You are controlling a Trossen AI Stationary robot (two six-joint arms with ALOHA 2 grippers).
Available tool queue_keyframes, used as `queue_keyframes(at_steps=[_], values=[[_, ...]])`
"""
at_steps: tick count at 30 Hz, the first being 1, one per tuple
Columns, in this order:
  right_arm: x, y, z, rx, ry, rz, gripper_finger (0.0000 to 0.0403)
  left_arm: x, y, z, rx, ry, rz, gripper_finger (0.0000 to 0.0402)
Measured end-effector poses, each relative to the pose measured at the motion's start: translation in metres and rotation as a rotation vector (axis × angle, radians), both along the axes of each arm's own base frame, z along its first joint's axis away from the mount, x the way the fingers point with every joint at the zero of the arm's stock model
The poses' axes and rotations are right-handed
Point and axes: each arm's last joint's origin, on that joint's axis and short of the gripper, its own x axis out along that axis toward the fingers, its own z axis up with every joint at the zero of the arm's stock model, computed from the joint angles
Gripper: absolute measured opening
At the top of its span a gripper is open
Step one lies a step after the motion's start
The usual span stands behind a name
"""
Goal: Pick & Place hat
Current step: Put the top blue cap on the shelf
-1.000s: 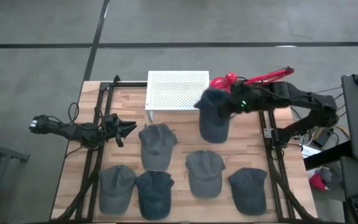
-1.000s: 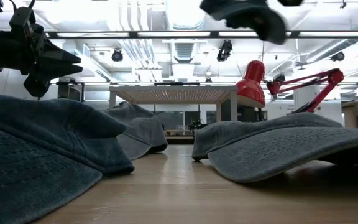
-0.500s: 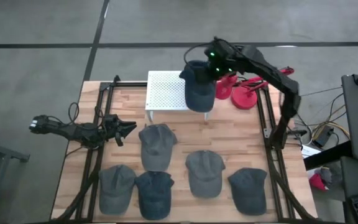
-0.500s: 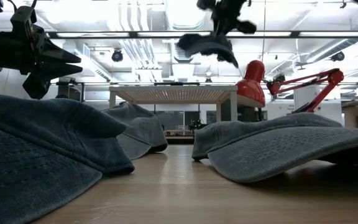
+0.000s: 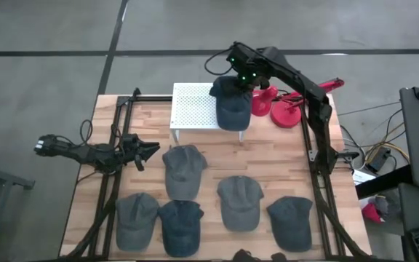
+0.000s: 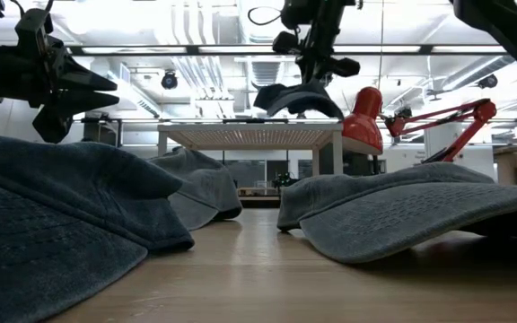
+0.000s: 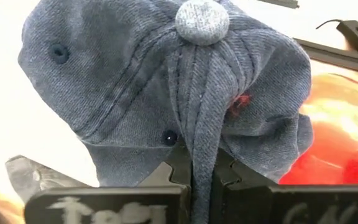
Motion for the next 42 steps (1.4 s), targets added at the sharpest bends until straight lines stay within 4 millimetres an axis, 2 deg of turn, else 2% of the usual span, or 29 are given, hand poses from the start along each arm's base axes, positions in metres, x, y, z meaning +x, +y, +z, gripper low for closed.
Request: queue_keyframes(at_steps=[11, 26, 42], values=[[0.004, -0.008, -0.012, 0.010, 0.032, 0.010, 0.0008, 0.000, 0.000, 0.000, 0.001, 0.001, 0.000, 0.0108], [0.006, -0.010, -0.012, -0.009, 0.018, 0.029, 0.0009, 0.000, 0.000, 0.000, 0.001, 0.001, 0.000, 0.0108], [0.006, -0.010, -0.012, -0.013, 0.020, 0.040, 0.0072, 0.000, 0.000, 0.000, 0.001, 0.002, 0.000, 0.0108]])
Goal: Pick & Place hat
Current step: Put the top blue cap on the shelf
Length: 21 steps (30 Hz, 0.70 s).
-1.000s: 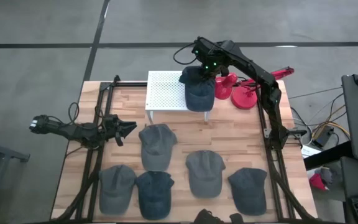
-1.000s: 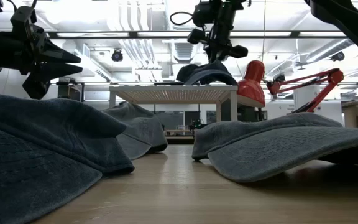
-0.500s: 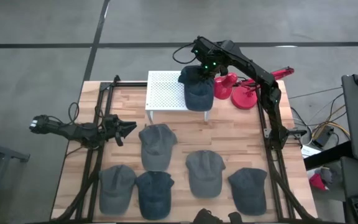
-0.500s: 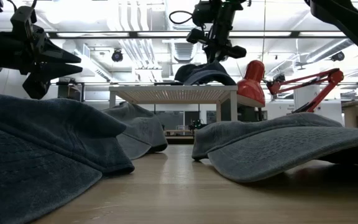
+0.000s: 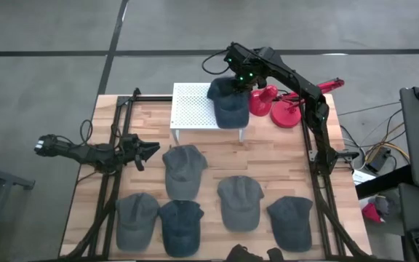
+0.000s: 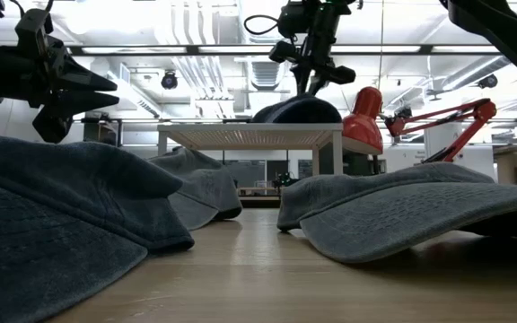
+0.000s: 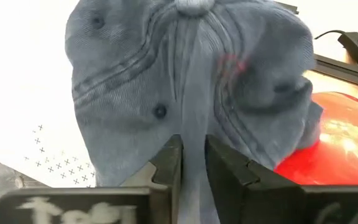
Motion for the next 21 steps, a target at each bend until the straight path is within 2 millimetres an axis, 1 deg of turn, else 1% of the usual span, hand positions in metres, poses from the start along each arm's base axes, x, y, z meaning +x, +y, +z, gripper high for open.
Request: queue_keyframes(at_steps=[6, 11, 16, 19, 21], values=[[-0.001, 0.001, 0.001, -0.001, -0.003, 0.000, 0.0091, 0.000, 0.000, 0.000, 0.000, 0.000, 0.000, 0.0108], [-0.008, 0.007, 0.014, 0.013, -0.052, 0.016, 0.0098, 0.000, 0.000, 0.000, 0.000, 0.000, 0.000, 0.0108], [-0.016, 0.021, 0.033, -0.013, -0.096, 0.038, 0.0091, 0.000, 0.000, 0.000, 0.000, 0.001, 0.000, 0.0108], [-0.014, 0.030, 0.040, -0.042, -0.124, 0.067, 0.0083, 0.000, 0.000, 0.000, 0.000, 0.001, 0.000, 0.0108], [-0.010, 0.034, 0.042, -0.094, -0.129, 0.093, 0.0077, 0.000, 0.000, 0.000, 0.000, 0.001, 0.000, 0.0108]])
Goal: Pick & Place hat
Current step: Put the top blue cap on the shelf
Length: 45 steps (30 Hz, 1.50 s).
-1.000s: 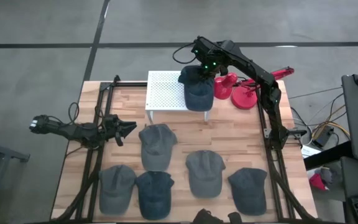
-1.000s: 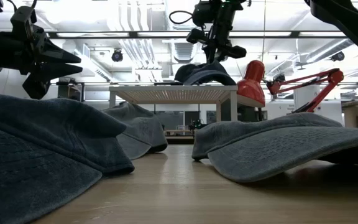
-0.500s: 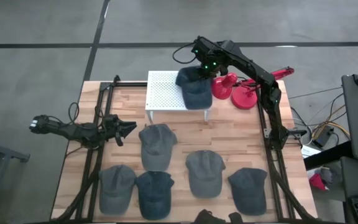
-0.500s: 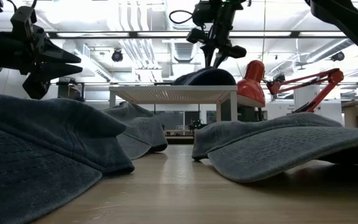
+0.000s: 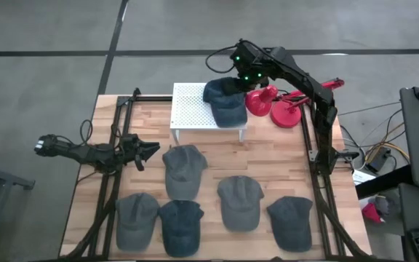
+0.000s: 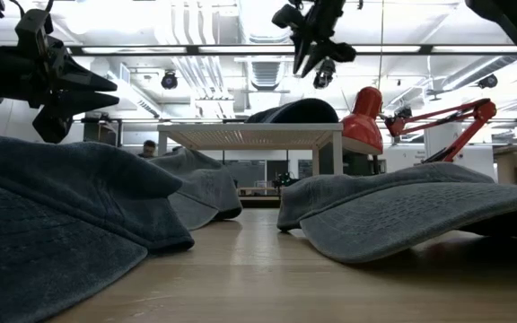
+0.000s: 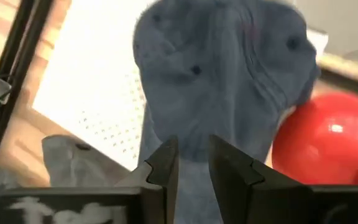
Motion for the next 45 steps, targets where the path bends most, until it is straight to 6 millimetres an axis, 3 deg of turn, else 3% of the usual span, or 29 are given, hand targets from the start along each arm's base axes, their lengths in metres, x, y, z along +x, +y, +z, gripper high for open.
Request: queue_keyframes(at_steps=[10, 22, 38, 45], values=[[0.036, -0.014, -0.012, -0.244, -0.060, 0.229, 0.0071, 0.000, 0.000, 0.000, -0.013, -0.004, 0.001, 0.0108], [0.069, -0.024, -0.054, -0.191, -0.047, 0.394, 0.0058, 0.000, 0.000, -0.001, -0.012, 0.001, 0.001, 0.0108], [0.077, -0.024, -0.066, -0.186, -0.030, 0.445, 0.0054, 0.000, 0.000, -0.001, -0.013, 0.000, 0.001, 0.0108], [0.076, -0.026, -0.079, -0.167, 0.063, 0.425, 0.0054, 0.000, 0.000, -0.001, -0.013, 0.001, 0.002, 0.0108]])
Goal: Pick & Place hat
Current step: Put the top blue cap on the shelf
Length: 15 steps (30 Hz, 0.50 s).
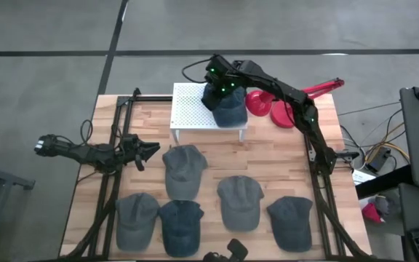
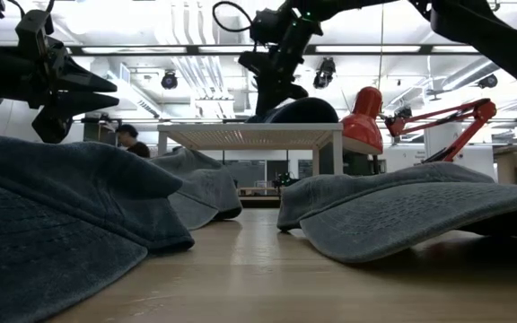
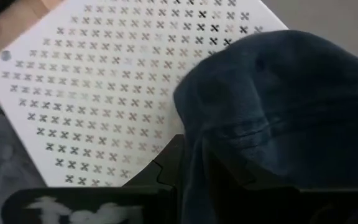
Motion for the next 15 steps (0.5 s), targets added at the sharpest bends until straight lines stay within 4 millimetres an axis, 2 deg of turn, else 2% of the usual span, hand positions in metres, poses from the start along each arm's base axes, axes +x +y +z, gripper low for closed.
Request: queue_keyframes(at_steps=[15], values=[[-0.0056, -0.0027, -0.0013, -0.055, 0.073, -0.091, 0.0054, 0.0001, 0.0000, -0.0001, -0.003, 0.000, 0.000, 0.0108]])
